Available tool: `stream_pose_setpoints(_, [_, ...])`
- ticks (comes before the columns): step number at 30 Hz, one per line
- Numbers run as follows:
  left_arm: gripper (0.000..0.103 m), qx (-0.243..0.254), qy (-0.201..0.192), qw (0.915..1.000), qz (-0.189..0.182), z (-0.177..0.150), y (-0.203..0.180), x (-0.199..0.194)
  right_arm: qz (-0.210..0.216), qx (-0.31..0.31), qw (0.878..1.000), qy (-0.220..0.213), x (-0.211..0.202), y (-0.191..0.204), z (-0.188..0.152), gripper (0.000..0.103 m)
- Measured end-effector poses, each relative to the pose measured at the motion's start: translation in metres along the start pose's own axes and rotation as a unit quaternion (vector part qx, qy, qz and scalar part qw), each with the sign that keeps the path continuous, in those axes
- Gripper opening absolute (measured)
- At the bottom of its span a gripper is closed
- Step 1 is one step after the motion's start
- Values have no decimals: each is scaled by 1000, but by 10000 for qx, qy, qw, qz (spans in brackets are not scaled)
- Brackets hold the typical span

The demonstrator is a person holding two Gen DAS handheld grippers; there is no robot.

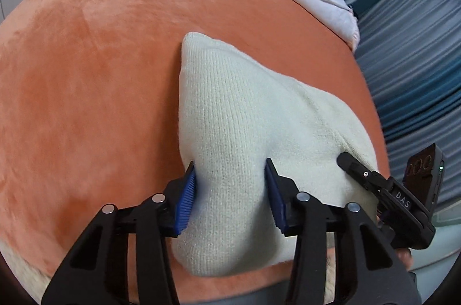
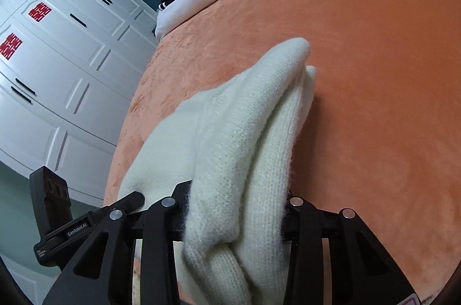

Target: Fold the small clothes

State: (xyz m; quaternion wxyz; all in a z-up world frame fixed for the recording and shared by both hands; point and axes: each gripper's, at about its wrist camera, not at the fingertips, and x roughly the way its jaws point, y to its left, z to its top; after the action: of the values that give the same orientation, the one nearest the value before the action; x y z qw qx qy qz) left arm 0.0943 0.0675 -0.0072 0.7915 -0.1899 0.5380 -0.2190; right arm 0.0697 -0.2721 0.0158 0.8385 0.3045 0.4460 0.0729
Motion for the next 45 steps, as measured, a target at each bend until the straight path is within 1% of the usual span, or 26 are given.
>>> stream_pose_setpoints(3, [49, -165, 126, 9994, -275, -27, -5, -1, -134, 125, 9998, -26, -33, -21, -26, 36])
stream_pose_setpoints(5, [66, -193, -48, 9996, -192, -37, -3, 0, -225, 281, 9993, 64, -45, -43, -44, 37])
stream_pose_setpoints(6, [72, -229, -52, 9997, -80, -39, -2, 4, -305, 334, 9988, 174, -45, -53, -52, 37])
stream_pose_setpoints(8, [73, -234, 89, 9997, -56, -39, -3, 18, -418, 425, 9979, 265, -41, -67, -64, 37])
stream_pose_setpoints(10, [87, -153, 226, 9996, -48, -38, -4, 34, -315, 519, 9980, 151, -37, -74, -68, 37])
stream_pose_setpoints(11, [89, -224, 190, 9995, -74, -36, -3, 40, -271, 546, 9981, 118, -33, -76, -67, 39])
stream_pose_setpoints(12, [89, -302, 197, 9991, -217, -34, -2, 46, -250, 535, 9982, 109, -29, -77, -65, 41])
stream_pose_setpoints(14, [89, -563, 445, 9955, -626, -28, 1, 63, -230, 577, 9980, 142, -18, -84, -60, 58])
stream_pose_setpoints(16, [82, -810, 720, 9907, -824, -26, 0, 79, -135, 760, 9965, 311, -2, -94, -54, 60])
stream_pose_setpoints(17, [79, -768, 721, 9924, -637, -24, -6, 81, -133, 806, 9959, 382, 5, -95, -52, 51])
stream_pose_setpoints(19, [61, -404, 493, 9967, -505, -18, -26, 66, -154, 553, 9981, 242, -3, -81, -42, 38])
stream_pose_setpoints(21, [59, -107, 237, 9980, -578, -13, -47, 44, 45, 98, 9999, -122, -28, -57, -31, 36])
stream_pose_setpoints(23, [60, 39, -54, 9977, -675, -6, -61, 28, -29, -347, 9982, -489, -52, -32, -17, 36])
stream_pose_setpoints(25, [71, 112, -289, 9978, -590, 2, -69, 27, -127, -419, 9966, -699, -57, -31, -5, 43])
stream_pose_setpoints(26, [73, 213, -365, 9985, -357, 5, -72, 33, -147, -385, 9971, -634, -49, -40, 0, 51])
stream_pose_setpoints(28, [71, 406, -309, 9983, 296, 4, -74, 46, -571, -110, 9981, -220, -26, -67, 5, 52])
stream_pose_setpoints(29, [71, 451, -281, 9978, 400, 1, -73, 45, -845, 154, 9963, -76, -24, -79, 3, 52])
stream_pose_setpoints(30, [72, 446, -350, 9978, 347, -3, -71, 39, -878, 316, 9956, -115, -29, -85, -1, 52])
stream_pose_setpoints(32, [78, 453, -574, 9964, 423, -14, -64, 21, -709, 321, 9964, -330, -48, -89, -18, 58])
stream_pose_setpoints(33, [83, 485, -652, 9955, 479, -21, -56, 10, -627, 329, 9970, -298, -52, -89, -26, 60])
stream_pose_setpoints(36, [84, 469, -674, 9946, 629, -36, -46, -3, -757, 200, 9969, 75, -36, -87, -40, 60])
stream_pose_setpoints(37, [84, 450, -638, 9948, 647, -40, -43, -7, -995, 98, 9950, 57, -32, -80, -41, 48])
stream_pose_setpoints(38, [84, 444, -653, 9947, 654, -44, -41, -13, -1147, -36, 9934, -25, -31, -72, -39, 17])
stream_pose_setpoints(40, [84, 459, -742, 9936, 718, -48, -38, -23, -1070, -240, 9938, -194, -36, -48, -32, 16])
stream_pose_setpoints(42, [85, 477, -883, 9917, 809, -49, -32, -34, -683, -566, 9955, -344, -44, -13, -21, 14])
stream_pose_setpoints(45, [85, 364, -991, 9891, 1023, -54, -21, -48, 74, -1225, 9913, -468, -47, 70, 1, 13])
